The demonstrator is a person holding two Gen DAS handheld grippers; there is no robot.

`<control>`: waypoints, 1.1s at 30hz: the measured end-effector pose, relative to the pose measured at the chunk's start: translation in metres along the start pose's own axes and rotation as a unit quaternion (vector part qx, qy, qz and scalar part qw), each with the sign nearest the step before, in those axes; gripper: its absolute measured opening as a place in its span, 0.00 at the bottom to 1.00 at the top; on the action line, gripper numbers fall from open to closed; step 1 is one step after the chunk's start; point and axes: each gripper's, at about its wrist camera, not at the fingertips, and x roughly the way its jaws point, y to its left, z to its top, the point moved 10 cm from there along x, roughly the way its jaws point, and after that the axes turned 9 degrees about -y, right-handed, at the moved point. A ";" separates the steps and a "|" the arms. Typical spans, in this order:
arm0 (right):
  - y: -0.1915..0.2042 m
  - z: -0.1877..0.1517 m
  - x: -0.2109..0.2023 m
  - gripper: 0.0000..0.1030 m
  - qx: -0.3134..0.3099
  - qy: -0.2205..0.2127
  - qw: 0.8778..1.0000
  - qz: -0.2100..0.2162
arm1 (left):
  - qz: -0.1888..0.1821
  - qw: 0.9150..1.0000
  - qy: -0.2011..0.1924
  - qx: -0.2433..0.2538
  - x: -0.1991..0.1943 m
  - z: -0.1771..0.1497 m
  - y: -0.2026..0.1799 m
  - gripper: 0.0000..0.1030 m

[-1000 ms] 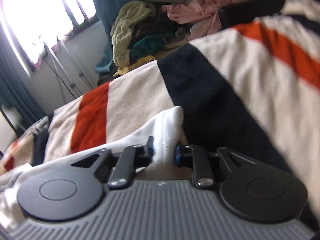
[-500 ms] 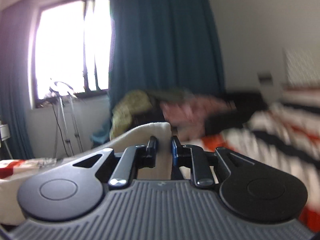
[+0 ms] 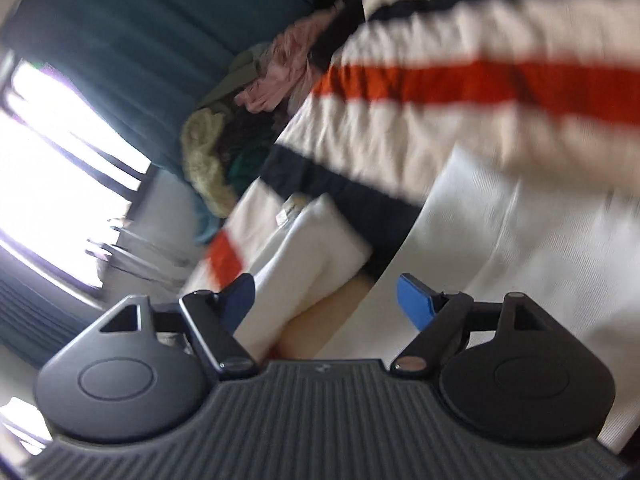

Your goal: Fold clothes

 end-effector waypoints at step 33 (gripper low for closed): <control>0.031 -0.039 0.081 0.78 0.082 0.055 0.991 0.095 | 0.063 0.990 0.029 0.119 0.061 -0.052 -0.003 0.80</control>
